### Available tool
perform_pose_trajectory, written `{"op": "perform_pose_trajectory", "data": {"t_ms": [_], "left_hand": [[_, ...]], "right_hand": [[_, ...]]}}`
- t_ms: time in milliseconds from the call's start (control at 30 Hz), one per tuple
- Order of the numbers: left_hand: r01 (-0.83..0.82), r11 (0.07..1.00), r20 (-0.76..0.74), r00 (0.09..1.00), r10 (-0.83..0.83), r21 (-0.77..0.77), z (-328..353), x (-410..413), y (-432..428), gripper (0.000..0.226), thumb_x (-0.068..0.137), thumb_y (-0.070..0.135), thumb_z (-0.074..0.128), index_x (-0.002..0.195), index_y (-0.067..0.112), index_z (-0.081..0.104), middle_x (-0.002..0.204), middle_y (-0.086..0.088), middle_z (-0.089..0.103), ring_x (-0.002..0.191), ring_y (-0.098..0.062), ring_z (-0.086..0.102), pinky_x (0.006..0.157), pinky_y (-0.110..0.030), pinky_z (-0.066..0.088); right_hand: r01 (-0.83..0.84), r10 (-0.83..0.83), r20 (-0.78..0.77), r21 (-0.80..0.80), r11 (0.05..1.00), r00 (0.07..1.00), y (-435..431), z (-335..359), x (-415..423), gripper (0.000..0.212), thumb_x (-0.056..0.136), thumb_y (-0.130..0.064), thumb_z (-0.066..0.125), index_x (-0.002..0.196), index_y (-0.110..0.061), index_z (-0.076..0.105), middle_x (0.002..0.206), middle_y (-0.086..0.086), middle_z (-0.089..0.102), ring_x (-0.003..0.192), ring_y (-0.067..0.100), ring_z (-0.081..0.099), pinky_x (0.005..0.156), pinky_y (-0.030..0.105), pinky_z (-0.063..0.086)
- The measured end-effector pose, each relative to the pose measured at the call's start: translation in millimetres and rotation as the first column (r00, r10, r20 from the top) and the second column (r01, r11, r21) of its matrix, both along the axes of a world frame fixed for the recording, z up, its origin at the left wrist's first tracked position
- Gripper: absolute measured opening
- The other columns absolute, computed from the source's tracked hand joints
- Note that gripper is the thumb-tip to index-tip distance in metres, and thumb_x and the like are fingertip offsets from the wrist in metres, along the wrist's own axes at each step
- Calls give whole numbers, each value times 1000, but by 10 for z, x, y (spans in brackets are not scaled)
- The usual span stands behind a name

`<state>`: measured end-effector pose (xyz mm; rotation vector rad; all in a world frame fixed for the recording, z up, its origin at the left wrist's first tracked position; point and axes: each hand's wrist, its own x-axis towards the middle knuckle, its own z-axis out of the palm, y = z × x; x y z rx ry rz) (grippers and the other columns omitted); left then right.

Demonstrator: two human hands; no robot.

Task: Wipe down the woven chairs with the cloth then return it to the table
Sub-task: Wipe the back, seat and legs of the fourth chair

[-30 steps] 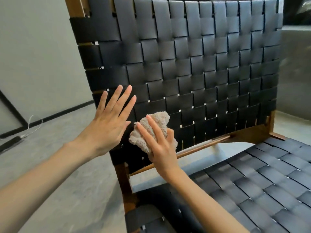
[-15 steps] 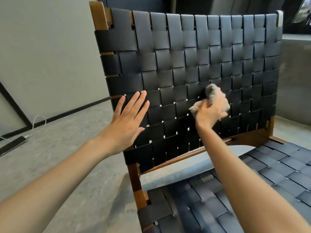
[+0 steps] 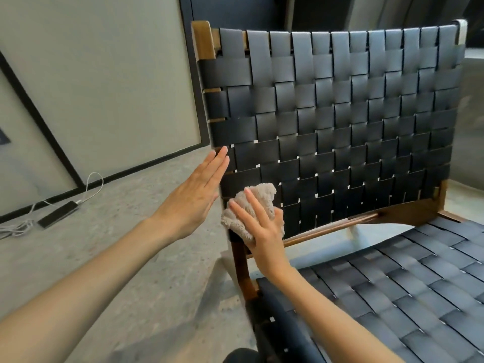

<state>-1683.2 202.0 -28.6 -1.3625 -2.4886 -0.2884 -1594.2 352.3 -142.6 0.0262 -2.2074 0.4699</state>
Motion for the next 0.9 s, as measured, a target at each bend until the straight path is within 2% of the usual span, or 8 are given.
{"op": "perform_pose_trajectory", "data": {"t_ms": [100,233,367,433,600,700,833,900], "left_hand": [[2,1000,17,1000,-2,0,-23,72,-65,78,99,14,44,145,25,-18,150,15,-33,138,-1,-24,111,-22,-4],[-28,1000,9,1000,28,-11,-39,128,-113,75,100,16,40,142,28,-22,149,14,-34,138,-4,-28,111,-22,-8],[-22,1000,-34,999,22,-5,-53,165,-36,73,101,16,37,141,26,-23,148,13,-36,132,-4,-36,105,-19,-22],[-43,999,-61,997,43,-2,-76,176,38,75,100,12,39,141,25,-23,149,10,-34,133,-5,-36,104,-20,-23],[-121,990,-216,971,103,-74,-126,90,109,87,96,4,46,140,20,-28,149,1,-36,137,-15,-32,111,-31,-17],[-126,987,-287,954,93,-101,-105,76,72,82,98,9,44,143,19,-23,151,-2,-30,138,-17,-26,113,-33,-13],[-114,988,-268,960,83,-102,-83,114,83,74,100,15,40,143,19,-20,154,-2,-23,143,-18,-18,115,-34,-9],[-140,984,-270,957,106,-109,-82,149,113,76,99,14,41,144,18,-21,154,-2,-26,144,-19,-17,116,-34,-7]], "right_hand": [[-63,51,109,107,992,993,-11,-200,221,69,84,-24,72,142,-35,36,155,1,29,122,30,42,92,40,41],[-148,116,143,243,959,983,-11,-294,409,50,92,-30,52,141,-24,44,154,6,31,130,31,43,96,42,37],[53,-53,-12,-52,997,998,51,-11,309,58,89,-23,59,142,-28,36,153,1,23,127,25,27,97,35,33],[102,-102,11,-174,979,995,67,119,199,67,89,-17,62,145,-32,29,156,-3,16,126,23,23,100,33,31],[105,-98,210,-19,994,973,-165,-61,53,76,93,-40,49,152,-33,0,160,4,-3,138,38,17,108,49,22],[114,-129,300,67,991,945,-66,-228,151,98,87,-31,65,151,-32,-9,159,4,-10,139,38,13,108,51,24],[92,-136,395,128,987,909,165,-305,415,101,83,-18,72,149,-27,-4,155,4,-14,141,32,4,109,50,26],[118,-154,399,114,986,904,192,-254,504,94,83,-11,70,152,-25,7,158,9,-4,139,38,18,107,48,31]]}}
